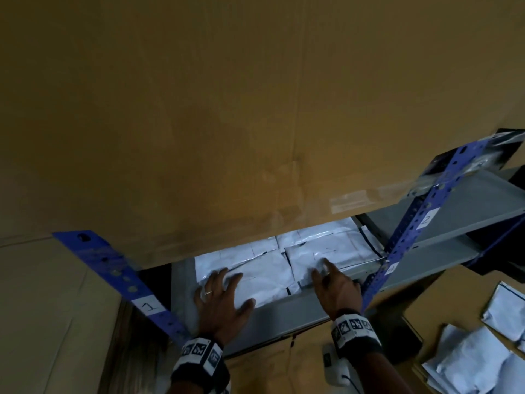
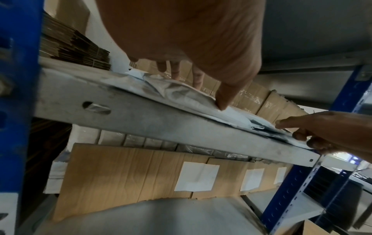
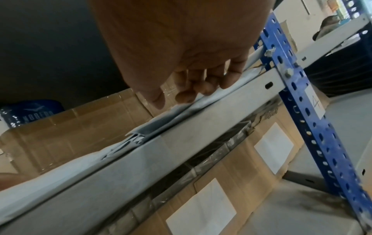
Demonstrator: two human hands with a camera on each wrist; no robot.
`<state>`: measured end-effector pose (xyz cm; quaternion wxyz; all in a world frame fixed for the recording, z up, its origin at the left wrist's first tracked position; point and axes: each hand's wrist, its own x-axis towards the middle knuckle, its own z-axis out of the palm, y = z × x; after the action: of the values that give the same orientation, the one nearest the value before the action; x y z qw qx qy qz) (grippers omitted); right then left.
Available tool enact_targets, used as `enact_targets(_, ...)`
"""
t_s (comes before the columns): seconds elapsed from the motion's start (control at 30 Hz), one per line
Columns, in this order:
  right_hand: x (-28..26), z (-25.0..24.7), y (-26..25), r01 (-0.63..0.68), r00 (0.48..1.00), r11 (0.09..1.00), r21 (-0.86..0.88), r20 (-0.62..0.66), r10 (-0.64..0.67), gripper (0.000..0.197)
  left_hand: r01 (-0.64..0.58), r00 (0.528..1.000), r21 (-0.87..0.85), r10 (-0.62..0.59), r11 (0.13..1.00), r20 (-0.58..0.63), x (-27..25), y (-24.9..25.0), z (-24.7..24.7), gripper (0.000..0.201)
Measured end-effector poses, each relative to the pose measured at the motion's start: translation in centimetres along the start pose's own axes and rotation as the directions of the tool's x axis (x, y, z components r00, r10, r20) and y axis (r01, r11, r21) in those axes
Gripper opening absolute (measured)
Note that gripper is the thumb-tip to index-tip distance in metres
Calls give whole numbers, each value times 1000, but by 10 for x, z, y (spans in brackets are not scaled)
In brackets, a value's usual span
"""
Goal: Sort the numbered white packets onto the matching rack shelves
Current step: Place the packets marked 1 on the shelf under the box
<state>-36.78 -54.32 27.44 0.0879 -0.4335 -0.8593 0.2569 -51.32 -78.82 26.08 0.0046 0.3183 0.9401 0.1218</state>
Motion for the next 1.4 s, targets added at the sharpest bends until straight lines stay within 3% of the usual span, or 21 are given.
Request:
enact_targets(0.13, 11, -4, 12, 55, 968, 998, -5, -244, -54, 47, -19, 1000, -16, 18, 1000, -16, -5, 3, 2, 63)
enact_targets(0.2, 21, -10, 15, 49, 958, 998, -44, -281, -59, 53, -25, 1000, -17, 24, 1000, -11, -7, 7, 6, 66)
enact_targets(0.27, 34, -16, 17, 27, 968, 994, -103, -246, -52, 63, -10, 1000, -6, 10, 1000, 1, -9, 9, 11, 70)
enact_targets(0.37, 53, -15, 21, -22, 997, 975, -223, -71, 6, 77, 15, 999, 11, -15, 1000, 41, -10, 10, 18, 65)
enact_targets(0.5, 59, -9, 23, 11, 998, 950, -313, 60, 8, 84, 15, 998, 31, -17, 999, 64, -12, 13, 21, 61)
enact_targets(0.8, 50, 10, 13, 27, 1000, 924, -383, 17, -22, 95, 25, 997, 24, -27, 999, 71, -11, 23, 16, 68)
enact_targets(1.03, 45, 13, 5, 6, 1000, 942, -335, 4, -5, 95, -24, 997, 23, 22, 999, 69, -9, 16, 18, 63)
enact_targets(1.23, 45, 1, 3, -115, 993, 955, -272, -64, 102, 99, -25, 998, 39, 22, 999, 65, -16, 14, 10, 58)
enact_targets(1.4, 49, 11, 8, -116, 993, 941, -317, -28, 113, 104, -19, 994, 37, 14, 999, 112, -17, 8, 5, 56)
